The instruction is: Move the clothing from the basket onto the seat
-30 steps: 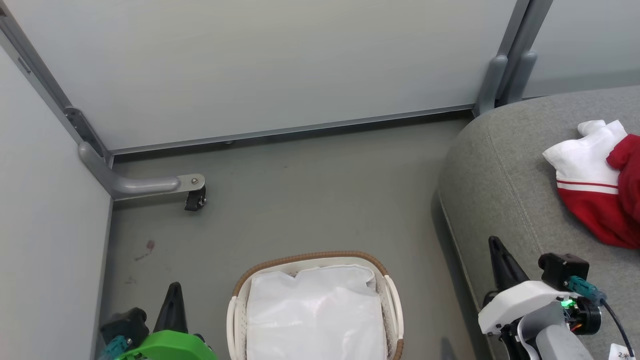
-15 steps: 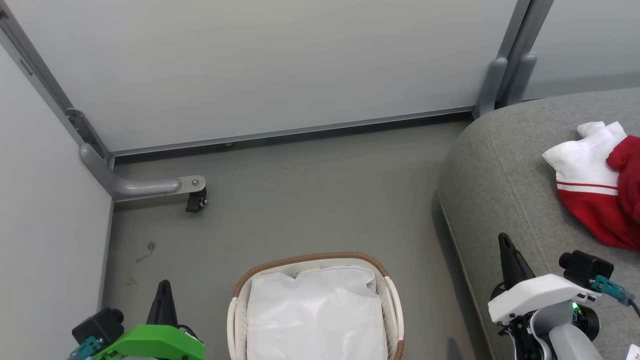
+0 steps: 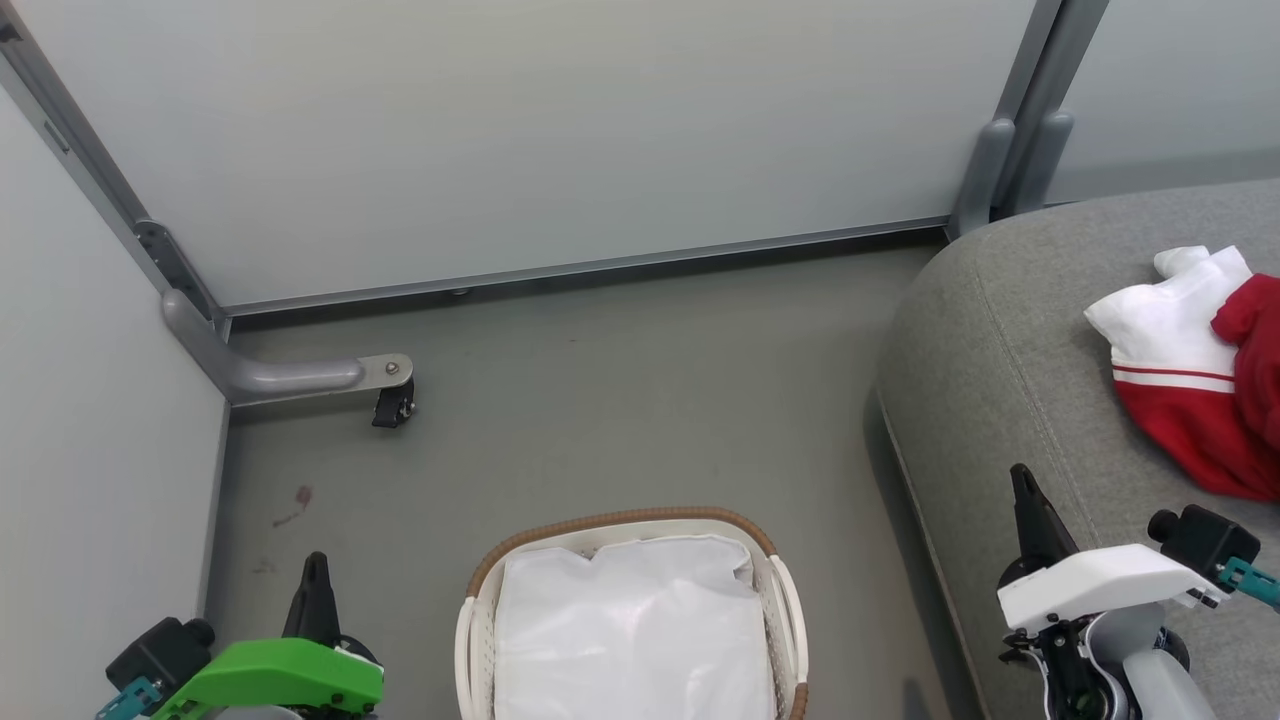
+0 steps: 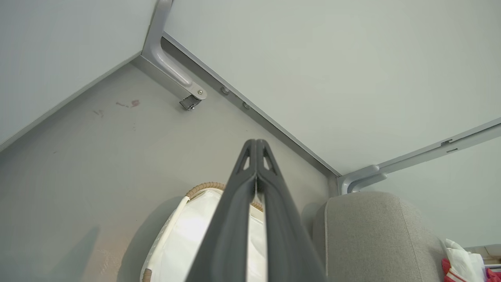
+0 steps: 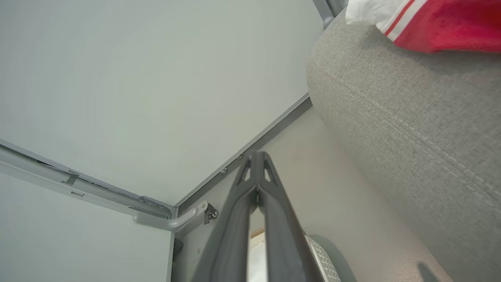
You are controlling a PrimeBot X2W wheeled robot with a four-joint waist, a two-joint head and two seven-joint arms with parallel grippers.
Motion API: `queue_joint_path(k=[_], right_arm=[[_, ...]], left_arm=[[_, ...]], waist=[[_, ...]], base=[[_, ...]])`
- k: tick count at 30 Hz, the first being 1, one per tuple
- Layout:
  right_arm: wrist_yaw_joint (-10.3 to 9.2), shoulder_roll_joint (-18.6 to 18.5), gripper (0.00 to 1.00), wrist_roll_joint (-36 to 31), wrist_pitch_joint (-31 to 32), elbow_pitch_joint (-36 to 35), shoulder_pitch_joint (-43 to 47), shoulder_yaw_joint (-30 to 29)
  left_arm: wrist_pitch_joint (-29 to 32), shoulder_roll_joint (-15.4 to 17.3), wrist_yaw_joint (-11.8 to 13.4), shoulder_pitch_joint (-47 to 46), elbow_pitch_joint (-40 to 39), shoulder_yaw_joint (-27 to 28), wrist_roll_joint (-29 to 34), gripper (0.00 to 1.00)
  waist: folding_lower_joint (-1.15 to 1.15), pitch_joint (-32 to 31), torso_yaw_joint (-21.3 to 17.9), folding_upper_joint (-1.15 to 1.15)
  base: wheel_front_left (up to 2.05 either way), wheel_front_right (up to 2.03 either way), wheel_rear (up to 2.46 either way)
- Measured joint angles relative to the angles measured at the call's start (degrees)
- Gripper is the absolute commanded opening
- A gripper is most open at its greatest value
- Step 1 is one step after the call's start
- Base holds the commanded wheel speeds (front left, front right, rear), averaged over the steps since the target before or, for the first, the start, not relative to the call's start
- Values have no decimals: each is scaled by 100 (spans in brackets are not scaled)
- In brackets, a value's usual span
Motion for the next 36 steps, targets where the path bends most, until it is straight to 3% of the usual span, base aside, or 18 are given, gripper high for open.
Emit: queue_joint_path(k=[36], right_arm=[[0, -19, 0, 2317, 622, -413, 115, -222]], left_arm=[[621, 2, -178, -141, -392, 360, -2162, 0]], waist=[[0, -78, 15, 0]], base=[[0, 0, 0]])
